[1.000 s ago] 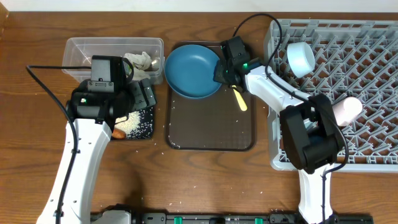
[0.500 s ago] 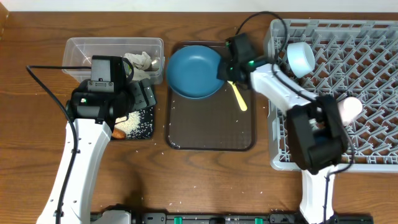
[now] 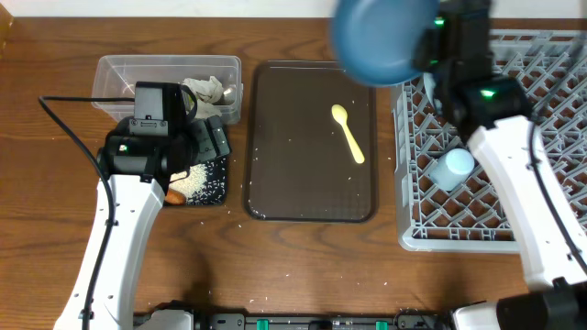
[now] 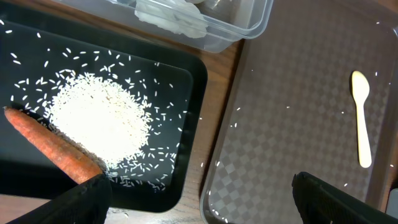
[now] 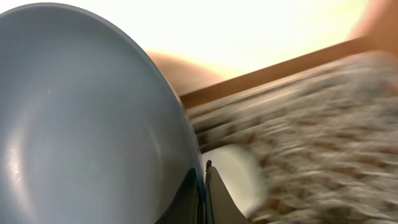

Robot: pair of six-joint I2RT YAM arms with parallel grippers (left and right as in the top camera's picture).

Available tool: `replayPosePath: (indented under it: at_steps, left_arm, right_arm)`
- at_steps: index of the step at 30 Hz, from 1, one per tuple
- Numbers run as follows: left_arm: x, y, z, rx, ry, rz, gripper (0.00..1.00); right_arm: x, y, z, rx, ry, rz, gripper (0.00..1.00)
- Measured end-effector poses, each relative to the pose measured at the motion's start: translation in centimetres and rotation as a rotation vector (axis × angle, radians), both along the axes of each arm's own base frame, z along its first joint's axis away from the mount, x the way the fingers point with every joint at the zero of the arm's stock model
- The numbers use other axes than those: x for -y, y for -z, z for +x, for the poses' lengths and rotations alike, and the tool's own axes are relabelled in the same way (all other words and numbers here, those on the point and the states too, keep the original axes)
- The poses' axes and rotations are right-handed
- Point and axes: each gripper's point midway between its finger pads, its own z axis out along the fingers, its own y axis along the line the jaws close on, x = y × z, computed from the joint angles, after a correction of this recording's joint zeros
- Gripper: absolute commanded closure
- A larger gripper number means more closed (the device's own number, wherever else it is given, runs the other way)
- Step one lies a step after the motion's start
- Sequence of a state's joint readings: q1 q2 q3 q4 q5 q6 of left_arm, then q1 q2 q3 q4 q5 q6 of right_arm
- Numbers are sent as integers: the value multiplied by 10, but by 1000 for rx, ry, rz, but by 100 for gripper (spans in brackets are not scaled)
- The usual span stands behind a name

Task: Sort waste into correct bins and load items into the dishwasher rack
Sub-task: 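Lift the blue plate and carry it right over the rack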

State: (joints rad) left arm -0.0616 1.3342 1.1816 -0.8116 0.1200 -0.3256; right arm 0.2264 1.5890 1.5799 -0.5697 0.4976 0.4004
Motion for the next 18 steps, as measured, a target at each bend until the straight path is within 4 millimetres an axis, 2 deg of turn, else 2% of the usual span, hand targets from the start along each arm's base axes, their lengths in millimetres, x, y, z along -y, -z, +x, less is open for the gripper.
replayPosePath:
  at_steps: [3, 8, 12, 16, 18]
  left_arm:
    - [0, 0, 0, 0, 0, 0, 5]
    - [0, 0, 0, 0, 0, 0, 5]
    - [0, 0, 0, 0, 0, 0, 5]
    - [0, 0, 0, 0, 0, 0, 5]
    - [0, 0, 0, 0, 0, 0, 5]
  right_arm:
    - [51, -13, -11, 27, 210, -110, 99]
    - [122, -32, -38, 51, 515, -259, 99]
    - [174, -43, -56, 75, 702, -312, 99]
    - [212, -47, -60, 74, 788, -360, 99]
    - [230, -43, -56, 41, 789, -394, 99]
